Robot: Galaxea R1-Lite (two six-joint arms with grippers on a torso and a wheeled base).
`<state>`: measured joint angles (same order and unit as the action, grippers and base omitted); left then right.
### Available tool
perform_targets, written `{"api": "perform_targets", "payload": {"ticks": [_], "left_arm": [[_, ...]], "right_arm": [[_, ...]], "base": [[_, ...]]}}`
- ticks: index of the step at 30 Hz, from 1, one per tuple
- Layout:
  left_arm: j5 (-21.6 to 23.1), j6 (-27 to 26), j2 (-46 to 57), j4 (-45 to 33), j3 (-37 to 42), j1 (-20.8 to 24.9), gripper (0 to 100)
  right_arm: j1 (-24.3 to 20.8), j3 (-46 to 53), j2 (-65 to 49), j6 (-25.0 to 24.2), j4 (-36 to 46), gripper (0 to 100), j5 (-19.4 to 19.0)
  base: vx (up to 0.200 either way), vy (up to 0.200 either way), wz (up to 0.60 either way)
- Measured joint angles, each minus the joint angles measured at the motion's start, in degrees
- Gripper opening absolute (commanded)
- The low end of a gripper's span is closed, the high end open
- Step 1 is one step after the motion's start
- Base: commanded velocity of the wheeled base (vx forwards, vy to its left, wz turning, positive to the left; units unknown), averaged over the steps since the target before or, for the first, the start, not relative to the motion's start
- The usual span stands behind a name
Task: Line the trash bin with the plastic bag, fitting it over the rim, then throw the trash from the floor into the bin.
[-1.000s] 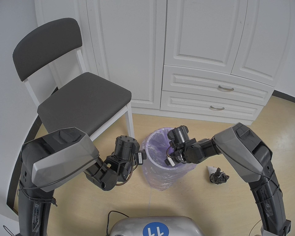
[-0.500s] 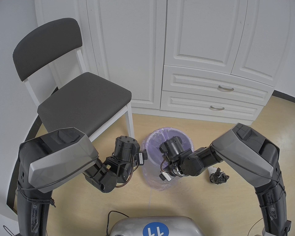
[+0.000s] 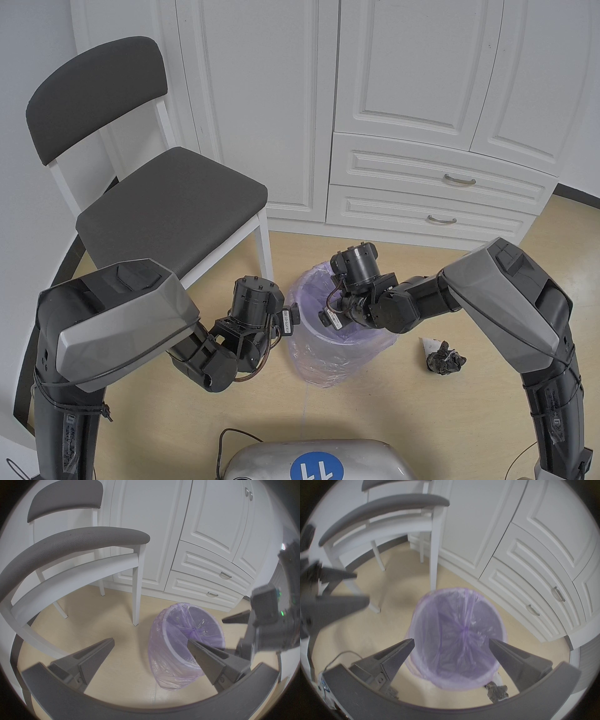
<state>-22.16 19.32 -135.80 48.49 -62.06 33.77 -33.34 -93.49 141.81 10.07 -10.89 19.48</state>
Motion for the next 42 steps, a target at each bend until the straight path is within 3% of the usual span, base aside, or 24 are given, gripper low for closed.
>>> {"api": "perform_targets", "payload": {"ticks": [17, 42], "left_arm": [[0.0, 0.1, 0.0, 1.3, 0.0, -0.2, 100], [0.0, 0.1, 0.0, 2.7, 0.4, 0.0, 100]], "right_arm": [[4.2, -19.0, 16.1, -3.8, -0.6, 100, 2.3], [-2.5, -14.8, 13.2, -4.0, -0.6, 100, 3.9]], "base": [[0.0, 0.0, 0.0], [0.0, 0.0, 0.0]]}}
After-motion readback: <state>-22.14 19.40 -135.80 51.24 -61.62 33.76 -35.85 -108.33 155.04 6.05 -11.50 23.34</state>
